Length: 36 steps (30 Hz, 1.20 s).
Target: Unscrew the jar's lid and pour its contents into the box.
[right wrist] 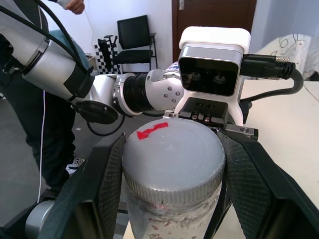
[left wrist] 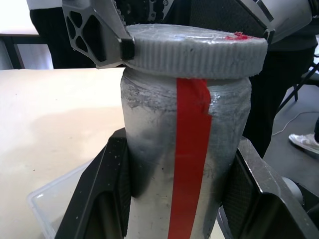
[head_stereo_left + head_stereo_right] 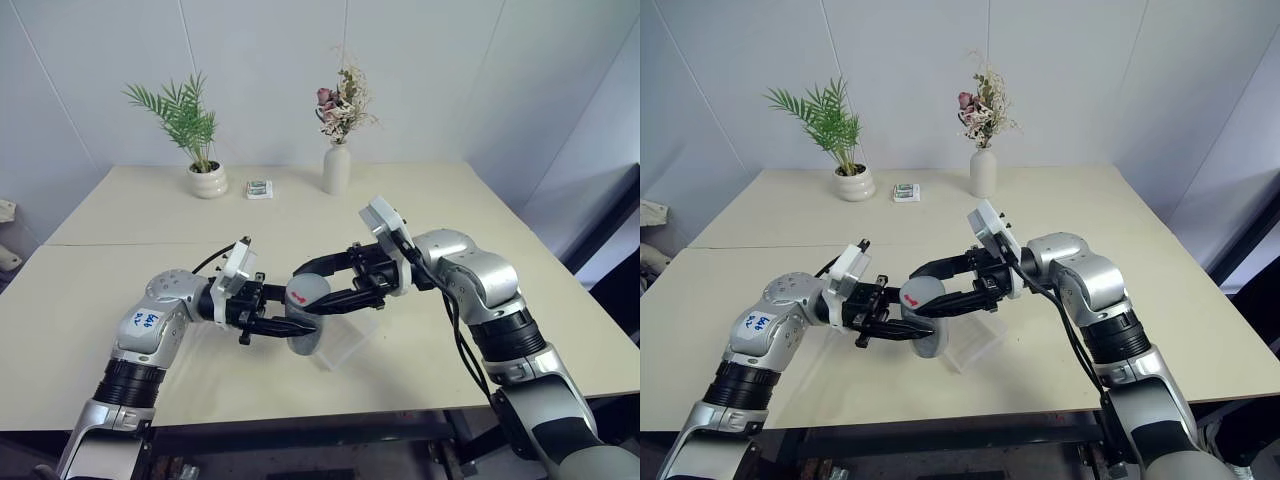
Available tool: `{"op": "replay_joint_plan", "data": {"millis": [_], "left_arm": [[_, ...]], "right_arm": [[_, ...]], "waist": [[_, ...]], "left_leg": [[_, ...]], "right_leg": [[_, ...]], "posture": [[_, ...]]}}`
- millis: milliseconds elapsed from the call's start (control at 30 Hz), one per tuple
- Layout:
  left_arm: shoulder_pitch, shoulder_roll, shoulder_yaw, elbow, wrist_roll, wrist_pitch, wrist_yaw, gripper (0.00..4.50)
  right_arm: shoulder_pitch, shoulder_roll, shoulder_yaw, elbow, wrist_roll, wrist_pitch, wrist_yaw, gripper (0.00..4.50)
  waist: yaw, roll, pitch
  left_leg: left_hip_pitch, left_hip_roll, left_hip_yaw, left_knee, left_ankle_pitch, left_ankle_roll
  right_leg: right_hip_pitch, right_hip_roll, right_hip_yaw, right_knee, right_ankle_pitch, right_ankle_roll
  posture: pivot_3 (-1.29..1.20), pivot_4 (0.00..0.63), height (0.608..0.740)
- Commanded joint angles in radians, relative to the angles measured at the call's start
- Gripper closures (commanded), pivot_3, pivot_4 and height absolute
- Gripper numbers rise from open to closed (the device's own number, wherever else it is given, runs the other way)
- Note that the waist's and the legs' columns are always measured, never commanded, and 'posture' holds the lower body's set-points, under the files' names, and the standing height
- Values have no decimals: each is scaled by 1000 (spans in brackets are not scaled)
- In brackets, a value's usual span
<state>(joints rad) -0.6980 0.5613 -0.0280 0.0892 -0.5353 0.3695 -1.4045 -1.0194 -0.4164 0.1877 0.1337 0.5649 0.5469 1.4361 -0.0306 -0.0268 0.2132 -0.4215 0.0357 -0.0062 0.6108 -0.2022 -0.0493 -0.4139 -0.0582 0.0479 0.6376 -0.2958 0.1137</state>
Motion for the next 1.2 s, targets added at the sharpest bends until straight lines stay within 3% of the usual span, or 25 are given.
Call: {"op": "replay_joint_plan", "data": {"millis": [33, 200, 500, 933, 1200], "left_arm": [[20, 1, 10, -50, -23, 5, 8, 2553], [28, 1, 9, -65, -28, 12, 12, 2553], [27, -13, 16, -60, -25, 2, 28, 2553], [14, -61, 48, 59, 46, -135, 158, 2553], [16, -81, 34, 40, 46, -131, 175, 2553]], "right_arm": [[-23, -4, -35, -11, 3, -28, 1, 1605], [-21, -1, -40, -4, 1, -10, -27, 41], [-17, 30, -77, 9, -26, -83, -98, 41], [82, 69, -42, -233, -32, 67, -361, 41], [88, 91, -13, -218, -68, 70, -440, 41]], "waist": [[0, 0, 0], [0, 0, 0], [0, 0, 0], [1, 0, 0], [1, 0, 0]], "left_leg": [[0, 0, 0, 0, 0, 0], [0, 0, 0, 0, 0, 0], [0, 0, 0, 0, 0, 0], [0, 0, 0, 1, 0, 0], [0, 0, 0, 1, 0, 0]], "right_leg": [[0, 0, 0, 0, 0, 0], [0, 0, 0, 1, 0, 0], [0, 0, 0, 1, 0, 0], [0, 0, 1, 2, 0, 0], [0, 0, 1, 2, 0, 0]], "posture": [[0, 150, 740], [0, 150, 740], [0, 150, 740], [0, 150, 740], [0, 150, 740]]}}
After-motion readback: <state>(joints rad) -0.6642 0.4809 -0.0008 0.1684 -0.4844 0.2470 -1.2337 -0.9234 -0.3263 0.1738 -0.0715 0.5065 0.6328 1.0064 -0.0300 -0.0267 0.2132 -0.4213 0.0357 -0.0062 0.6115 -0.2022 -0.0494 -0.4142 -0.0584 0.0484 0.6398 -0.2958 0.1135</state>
